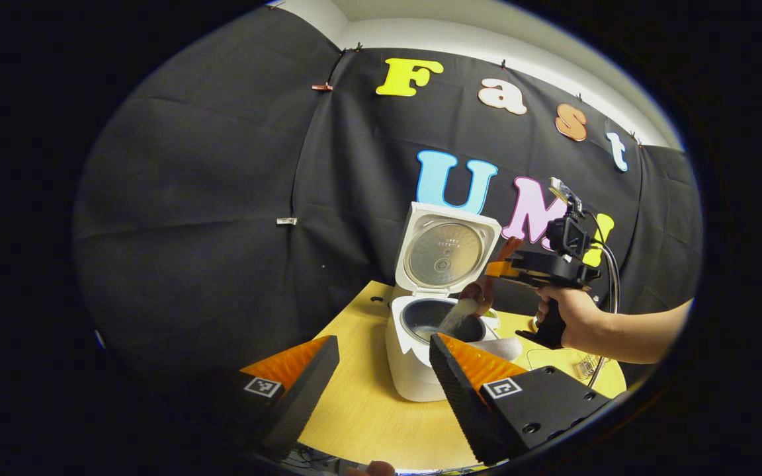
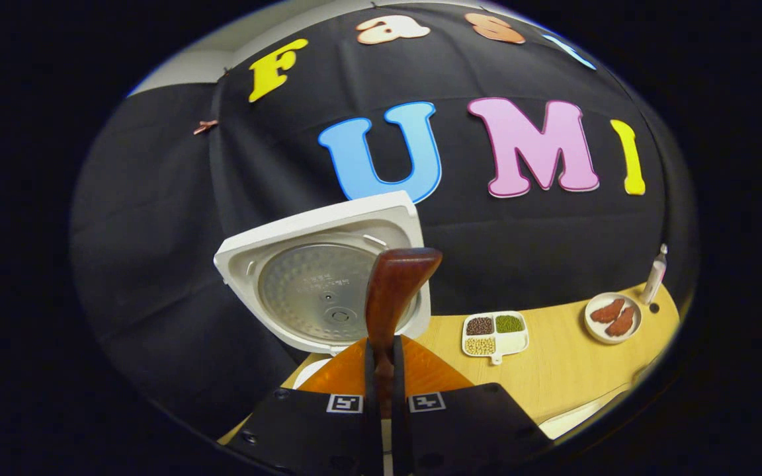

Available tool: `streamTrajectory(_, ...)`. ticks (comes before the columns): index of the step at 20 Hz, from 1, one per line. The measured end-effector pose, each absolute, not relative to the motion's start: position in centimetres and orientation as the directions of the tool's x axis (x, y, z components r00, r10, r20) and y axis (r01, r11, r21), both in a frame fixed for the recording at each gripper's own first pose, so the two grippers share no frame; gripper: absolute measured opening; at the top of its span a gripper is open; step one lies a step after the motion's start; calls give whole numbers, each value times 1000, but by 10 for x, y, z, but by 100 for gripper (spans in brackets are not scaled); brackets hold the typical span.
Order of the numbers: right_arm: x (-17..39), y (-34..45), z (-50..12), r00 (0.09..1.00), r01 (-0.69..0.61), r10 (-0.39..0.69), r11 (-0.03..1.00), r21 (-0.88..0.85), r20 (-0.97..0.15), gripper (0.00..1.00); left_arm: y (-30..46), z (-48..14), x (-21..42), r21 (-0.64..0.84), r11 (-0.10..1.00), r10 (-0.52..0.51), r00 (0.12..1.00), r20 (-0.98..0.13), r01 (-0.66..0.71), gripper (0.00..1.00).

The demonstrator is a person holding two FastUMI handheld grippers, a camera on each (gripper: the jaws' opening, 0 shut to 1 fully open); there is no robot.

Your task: Close the left gripper, press the button to open the rice cooker; take a wooden spoon from the chopstick holder with the right hand, scoop a spoonful of rice and pour it into the rice cooker, then put the wooden spoon back into the chopstick holder.

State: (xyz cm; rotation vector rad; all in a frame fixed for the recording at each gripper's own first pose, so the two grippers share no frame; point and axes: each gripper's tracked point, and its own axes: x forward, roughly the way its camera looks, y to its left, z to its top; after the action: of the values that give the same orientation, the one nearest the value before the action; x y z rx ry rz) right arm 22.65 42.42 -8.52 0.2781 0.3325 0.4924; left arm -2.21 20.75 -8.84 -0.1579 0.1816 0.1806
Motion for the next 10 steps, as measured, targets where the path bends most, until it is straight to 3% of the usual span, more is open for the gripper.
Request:
streamTrajectory(5, 217, 442, -80, 804, -518, 548, 836, 180, -231, 10, 210, -90, -26, -140, 971, 164, 966, -198, -193, 95)
streamTrajectory(10, 203, 463, -67, 781, -617, 591, 780, -102, -203, 10, 210, -92, -32, -149, 970, 159, 968, -196, -189, 95)
